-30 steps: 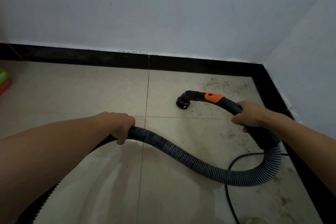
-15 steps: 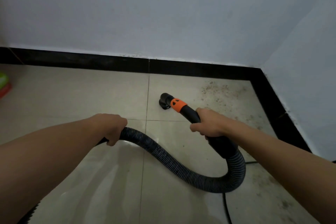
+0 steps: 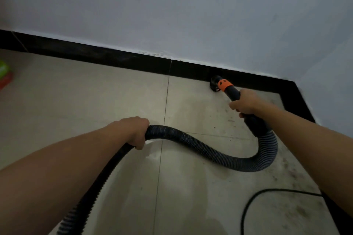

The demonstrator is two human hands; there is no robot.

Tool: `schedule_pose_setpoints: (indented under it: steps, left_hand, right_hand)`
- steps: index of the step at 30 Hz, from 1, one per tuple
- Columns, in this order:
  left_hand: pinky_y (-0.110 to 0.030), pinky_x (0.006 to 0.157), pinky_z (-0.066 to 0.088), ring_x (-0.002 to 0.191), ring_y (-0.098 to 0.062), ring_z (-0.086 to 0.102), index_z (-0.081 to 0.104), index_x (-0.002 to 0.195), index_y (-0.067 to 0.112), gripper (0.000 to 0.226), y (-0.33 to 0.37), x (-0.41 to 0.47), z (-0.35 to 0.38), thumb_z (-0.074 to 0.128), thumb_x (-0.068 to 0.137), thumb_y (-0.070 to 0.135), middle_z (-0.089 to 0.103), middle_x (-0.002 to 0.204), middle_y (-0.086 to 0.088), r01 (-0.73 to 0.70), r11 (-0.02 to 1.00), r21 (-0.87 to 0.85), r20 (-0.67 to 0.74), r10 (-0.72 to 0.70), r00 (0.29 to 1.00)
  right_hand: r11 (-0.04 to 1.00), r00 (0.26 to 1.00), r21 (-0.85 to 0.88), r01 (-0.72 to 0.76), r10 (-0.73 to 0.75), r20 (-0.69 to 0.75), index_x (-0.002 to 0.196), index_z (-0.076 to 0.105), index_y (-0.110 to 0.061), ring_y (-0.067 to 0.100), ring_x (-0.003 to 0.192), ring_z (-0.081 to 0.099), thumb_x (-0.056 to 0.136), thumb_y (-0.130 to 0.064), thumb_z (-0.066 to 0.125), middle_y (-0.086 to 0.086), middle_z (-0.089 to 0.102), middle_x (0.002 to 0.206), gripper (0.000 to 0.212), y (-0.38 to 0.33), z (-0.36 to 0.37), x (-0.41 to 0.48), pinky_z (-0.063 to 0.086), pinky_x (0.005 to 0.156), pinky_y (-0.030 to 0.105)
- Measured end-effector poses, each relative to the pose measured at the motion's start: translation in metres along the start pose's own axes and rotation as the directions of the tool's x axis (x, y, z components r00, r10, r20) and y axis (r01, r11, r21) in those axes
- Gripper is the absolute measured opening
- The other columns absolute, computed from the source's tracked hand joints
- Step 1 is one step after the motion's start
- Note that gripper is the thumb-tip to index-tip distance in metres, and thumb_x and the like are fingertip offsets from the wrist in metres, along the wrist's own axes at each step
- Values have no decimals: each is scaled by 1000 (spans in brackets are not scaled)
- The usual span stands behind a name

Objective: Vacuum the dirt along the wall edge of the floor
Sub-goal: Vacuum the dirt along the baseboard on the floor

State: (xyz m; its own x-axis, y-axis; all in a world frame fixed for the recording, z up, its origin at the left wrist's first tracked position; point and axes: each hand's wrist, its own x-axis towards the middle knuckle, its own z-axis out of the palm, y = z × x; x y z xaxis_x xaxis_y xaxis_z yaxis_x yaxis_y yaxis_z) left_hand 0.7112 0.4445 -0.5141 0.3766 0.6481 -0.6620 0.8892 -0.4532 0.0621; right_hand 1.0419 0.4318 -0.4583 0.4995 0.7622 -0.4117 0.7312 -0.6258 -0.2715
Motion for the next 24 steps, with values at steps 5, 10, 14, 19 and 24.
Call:
schedule_pose_setpoints:
  steps: [5, 10, 14, 19, 24]
  left_hand:
    - [-27, 67, 45, 87, -18, 57, 50, 120, 13, 51, 30, 38, 1, 73, 75, 19, 55, 102, -4, -80, 996, 46, 120, 74, 990]
    - [-27, 73, 49, 91, -17, 57, 51, 122, 13, 55, 51, 58, 3, 76, 74, 21, 58, 112, -6, -122, 988, 94, 192, 102, 976]
    - [-29, 78, 52, 100, -20, 59, 49, 125, 14, 61, 51, 56, 5, 77, 72, 24, 56, 117, -6, -111, 987, 115, 193, 87, 977]
    - [-29, 79, 50, 103, -20, 57, 45, 127, 16, 62, 46, 37, 3, 76, 74, 24, 54, 119, -6, -56, 989, 140, 184, 30, 982]
    - [-29, 75, 45, 95, -19, 52, 44, 125, 18, 58, 58, 20, -2, 74, 76, 22, 54, 118, -6, -33, 989, 141, 144, 12, 990]
  right_hand:
    - [997, 996, 29, -77, 79, -47, 114, 55, -9, 23, 58, 62, 86, -15, 69, 12, 64, 82, 33, 50, -25, 18, 56, 60, 35]
    - [982, 982, 102, -157, 166, -86, 116, 54, -4, 24, 56, 59, 85, -11, 70, 14, 62, 83, 35, 86, -44, 28, 49, 53, 30]
    - [984, 961, 20, -175, 175, -213, 119, 53, -6, 28, 63, 66, 86, -21, 71, 16, 66, 90, 40, 118, -50, 35, 53, 63, 36]
    - [972, 958, 99, -215, 229, -172, 120, 54, -2, 31, 67, 66, 85, -18, 72, 19, 65, 89, 42, 139, -50, 44, 56, 66, 40]
    - [967, 969, 160, -199, 219, -115, 116, 55, 3, 29, 58, 61, 85, -12, 71, 20, 63, 83, 38, 152, -66, 41, 47, 51, 30]
